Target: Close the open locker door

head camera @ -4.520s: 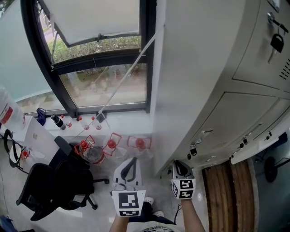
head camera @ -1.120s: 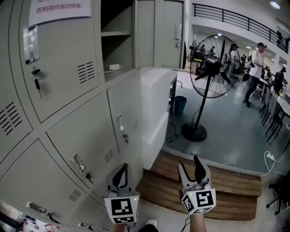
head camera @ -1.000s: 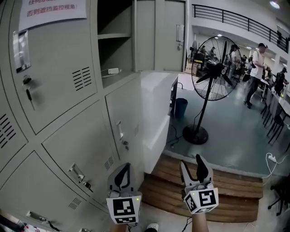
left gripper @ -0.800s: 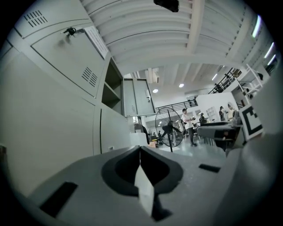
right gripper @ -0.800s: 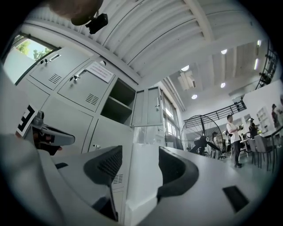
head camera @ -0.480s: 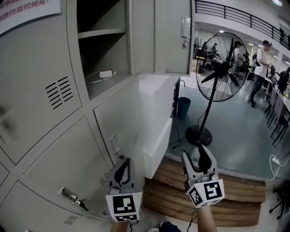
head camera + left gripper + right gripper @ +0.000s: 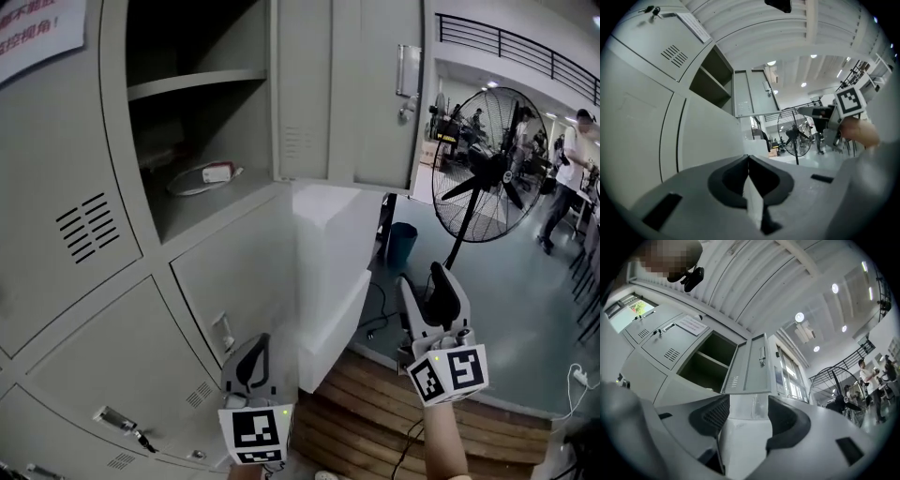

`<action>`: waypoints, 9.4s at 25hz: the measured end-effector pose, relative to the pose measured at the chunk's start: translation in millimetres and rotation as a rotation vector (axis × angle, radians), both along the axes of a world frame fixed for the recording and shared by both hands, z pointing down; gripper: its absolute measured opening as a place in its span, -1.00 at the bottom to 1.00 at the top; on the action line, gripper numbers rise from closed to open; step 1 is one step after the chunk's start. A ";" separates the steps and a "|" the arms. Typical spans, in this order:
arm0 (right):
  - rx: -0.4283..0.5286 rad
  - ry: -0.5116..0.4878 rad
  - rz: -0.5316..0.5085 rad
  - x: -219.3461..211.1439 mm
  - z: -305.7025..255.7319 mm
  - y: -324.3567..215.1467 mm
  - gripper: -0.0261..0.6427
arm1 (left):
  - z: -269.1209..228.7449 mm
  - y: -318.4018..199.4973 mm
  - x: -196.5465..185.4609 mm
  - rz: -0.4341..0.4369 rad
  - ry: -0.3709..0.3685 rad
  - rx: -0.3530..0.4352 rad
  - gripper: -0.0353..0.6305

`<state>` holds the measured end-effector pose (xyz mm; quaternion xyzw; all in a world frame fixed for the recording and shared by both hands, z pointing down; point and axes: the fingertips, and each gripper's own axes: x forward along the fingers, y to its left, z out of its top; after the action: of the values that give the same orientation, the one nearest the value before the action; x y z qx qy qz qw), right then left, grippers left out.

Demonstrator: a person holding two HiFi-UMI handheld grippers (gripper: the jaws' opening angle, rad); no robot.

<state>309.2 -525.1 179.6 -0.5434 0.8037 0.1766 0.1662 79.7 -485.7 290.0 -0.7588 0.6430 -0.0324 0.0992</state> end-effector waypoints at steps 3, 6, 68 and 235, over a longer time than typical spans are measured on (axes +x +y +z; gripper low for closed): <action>0.044 0.009 -0.035 4.1 -27.9 -29.9 -0.17 | -3.3 -15.8 5.9 -0.027 0.004 -0.001 -0.89; 0.061 0.012 -0.068 4.9 -45.7 -59.3 -0.17 | -7.3 -27.9 10.3 -0.055 0.007 -0.007 -0.89; 0.271 0.073 -0.262 -131.2 -67.0 41.2 -0.60 | -10.1 61.9 -91.4 -0.343 0.055 -0.001 -0.89; -0.386 0.183 -0.461 -242.6 129.1 22.8 -0.87 | 3.3 146.3 -189.9 -0.670 0.092 0.008 -0.89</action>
<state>66.6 -502.3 308.8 -0.3503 0.9360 0.0264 0.0227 -110.2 -339.4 293.2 -0.5056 0.8605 -0.0267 0.0568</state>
